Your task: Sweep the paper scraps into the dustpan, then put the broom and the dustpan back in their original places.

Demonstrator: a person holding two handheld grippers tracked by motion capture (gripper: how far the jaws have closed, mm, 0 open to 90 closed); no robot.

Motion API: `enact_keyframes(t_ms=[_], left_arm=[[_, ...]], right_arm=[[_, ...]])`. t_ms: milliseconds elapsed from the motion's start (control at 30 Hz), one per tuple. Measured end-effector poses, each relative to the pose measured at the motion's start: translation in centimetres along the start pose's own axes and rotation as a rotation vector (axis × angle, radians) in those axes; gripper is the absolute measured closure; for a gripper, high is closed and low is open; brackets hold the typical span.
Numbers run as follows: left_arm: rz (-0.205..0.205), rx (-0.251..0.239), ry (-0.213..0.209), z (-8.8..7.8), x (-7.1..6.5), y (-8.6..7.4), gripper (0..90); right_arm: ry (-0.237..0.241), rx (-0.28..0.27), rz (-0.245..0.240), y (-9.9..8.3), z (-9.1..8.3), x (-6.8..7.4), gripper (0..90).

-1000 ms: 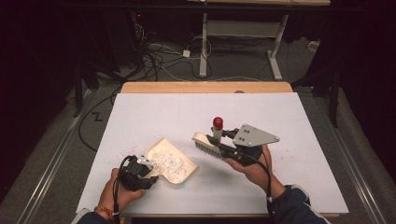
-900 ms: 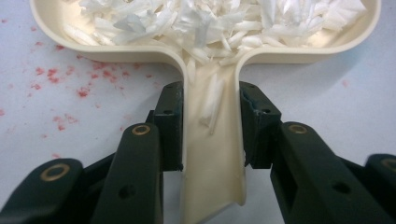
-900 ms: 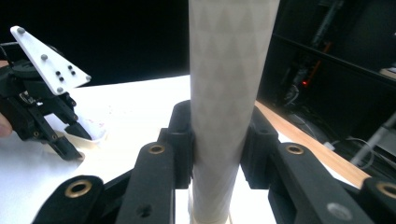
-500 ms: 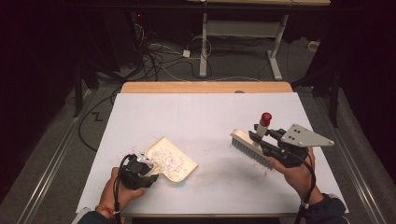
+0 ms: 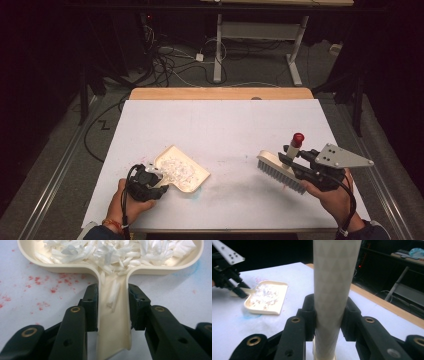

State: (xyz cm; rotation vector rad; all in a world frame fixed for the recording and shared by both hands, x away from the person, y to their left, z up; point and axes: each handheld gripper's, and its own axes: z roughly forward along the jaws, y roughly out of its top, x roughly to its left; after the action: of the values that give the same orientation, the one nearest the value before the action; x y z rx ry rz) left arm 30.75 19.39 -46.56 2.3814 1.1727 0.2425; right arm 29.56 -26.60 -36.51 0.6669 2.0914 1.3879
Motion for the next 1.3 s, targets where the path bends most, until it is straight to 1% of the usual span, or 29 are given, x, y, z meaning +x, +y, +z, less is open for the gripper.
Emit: enact_keyframes(t_ms=[67, 267, 433, 567, 733, 800, 867, 933, 967, 1033, 1167, 1233, 1300], left_arm=[[-0.008, -0.005, 0.002, -0.1, 0.1, 0.0, 63.2], [-0.033, -0.020, 0.009, -0.1, 0.6, 0.1, 63.3], [-0.051, -0.032, 0.021, -0.1, 1.1, 0.1, 63.2], [-0.059, -0.037, 0.028, -0.1, 1.2, 0.2, 63.2], [-0.064, -0.035, 0.035, -0.1, 1.6, 0.3, 63.2], [-0.072, -0.043, 0.035, -0.2, 1.7, 0.3, 63.2], [-0.078, -0.044, 0.041, -0.2, 1.9, 0.2, 63.2], [-0.086, -0.048, 0.046, -0.1, 2.0, 0.1, 63.2], [-0.089, -0.047, 0.050, 0.0, 2.0, 0.0, 63.2], [-0.090, -0.041, 0.059, 0.0, 2.2, -0.1, 63.2], [-0.115, -0.051, 0.084, 0.1, 2.5, -0.1, 63.2], [-0.134, -0.067, 0.100, 0.2, 2.7, 0.0, 63.2], [-0.151, -0.071, 0.108, 0.3, 3.1, 0.1, 63.2]], right_arm=[[0.014, 0.009, -0.003, -0.3, -0.3, 0.1, 70.4], [0.054, 0.036, 0.019, -1.2, -0.9, 0.5, 70.4], [0.059, 0.067, 0.029, -1.9, -1.4, 0.7, 70.4], [0.068, 0.077, 0.026, -2.1, -1.9, 0.9, 70.4], [0.068, 0.085, 0.045, -2.3, -2.7, 0.9, 70.4], [0.072, 0.093, 0.048, -2.5, -2.9, 0.9, 70.5], [0.079, 0.101, 0.052, -2.6, -3.1, 0.8, 70.4], [0.098, 0.103, 0.062, -2.7, -3.3, 0.7, 70.4], [0.111, 0.108, 0.075, -2.7, -3.3, 0.6, 70.4], [0.133, 0.110, 0.088, -2.8, -3.3, 0.5, 70.4], [0.153, 0.114, 0.086, -2.7, -3.0, 0.6, 70.4], [0.167, 0.123, 0.088, -2.8, -2.8, 0.7, 70.4], [0.176, 0.125, 0.088, -2.8, -2.6, 0.6, 70.4]])
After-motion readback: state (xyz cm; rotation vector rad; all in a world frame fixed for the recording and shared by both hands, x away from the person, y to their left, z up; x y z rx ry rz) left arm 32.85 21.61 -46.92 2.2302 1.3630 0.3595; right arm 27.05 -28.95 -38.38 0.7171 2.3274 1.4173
